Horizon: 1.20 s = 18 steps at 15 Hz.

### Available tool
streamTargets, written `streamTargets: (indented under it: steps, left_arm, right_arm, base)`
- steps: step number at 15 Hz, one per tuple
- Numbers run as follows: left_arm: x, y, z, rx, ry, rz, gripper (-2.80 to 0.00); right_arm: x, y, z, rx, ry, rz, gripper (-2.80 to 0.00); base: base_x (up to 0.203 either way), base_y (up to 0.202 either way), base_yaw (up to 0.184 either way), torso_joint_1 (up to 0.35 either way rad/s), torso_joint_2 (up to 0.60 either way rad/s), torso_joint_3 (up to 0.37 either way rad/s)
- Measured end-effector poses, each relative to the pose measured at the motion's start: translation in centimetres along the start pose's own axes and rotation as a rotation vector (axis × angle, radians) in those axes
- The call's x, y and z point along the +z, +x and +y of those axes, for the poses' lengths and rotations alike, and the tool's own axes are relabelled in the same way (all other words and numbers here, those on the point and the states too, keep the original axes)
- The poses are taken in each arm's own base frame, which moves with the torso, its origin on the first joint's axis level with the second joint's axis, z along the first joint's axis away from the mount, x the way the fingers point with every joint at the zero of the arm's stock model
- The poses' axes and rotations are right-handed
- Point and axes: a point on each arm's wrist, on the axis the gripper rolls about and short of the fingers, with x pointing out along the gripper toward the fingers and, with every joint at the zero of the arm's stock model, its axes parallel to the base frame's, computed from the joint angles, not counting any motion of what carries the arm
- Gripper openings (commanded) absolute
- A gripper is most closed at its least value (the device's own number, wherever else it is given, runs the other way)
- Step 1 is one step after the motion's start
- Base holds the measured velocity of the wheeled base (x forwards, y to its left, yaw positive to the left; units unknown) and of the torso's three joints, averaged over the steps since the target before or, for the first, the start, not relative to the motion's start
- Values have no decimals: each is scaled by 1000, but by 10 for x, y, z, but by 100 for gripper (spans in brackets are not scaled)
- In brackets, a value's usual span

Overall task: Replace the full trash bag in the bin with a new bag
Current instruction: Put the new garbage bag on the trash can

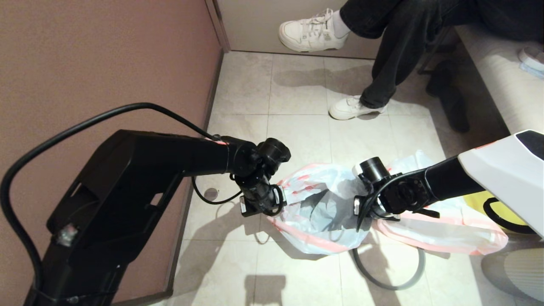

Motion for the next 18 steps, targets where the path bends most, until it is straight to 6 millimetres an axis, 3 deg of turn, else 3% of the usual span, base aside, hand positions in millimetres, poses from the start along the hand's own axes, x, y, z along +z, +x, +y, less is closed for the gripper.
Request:
streamTargets:
  steps: [4, 8, 11, 18]
  left_arm:
    - [-9, -14, 6, -11, 8, 121, -280]
    - [-8, -6, 4, -17, -19, 132, -280]
    - [-3, -7, -4, -71, -37, 81, -280]
    - [-17, -8, -33, -194, 26, 69, -280]
  right_arm:
    - [1, -1, 0, 2, 1, -2, -280]
    - [1, -1, 0, 3, 2, -4, -280]
    - [1, -1, 0, 3, 3, -4, -280]
    - [1, -1, 1, 10, 2, -1, -280]
  base:
    - [0, 0, 0, 0, 0, 0]
    - [0, 0, 0, 0, 0, 0]
    - [0, 0, 0, 0, 0, 0]
    - [0, 0, 0, 0, 0, 0]
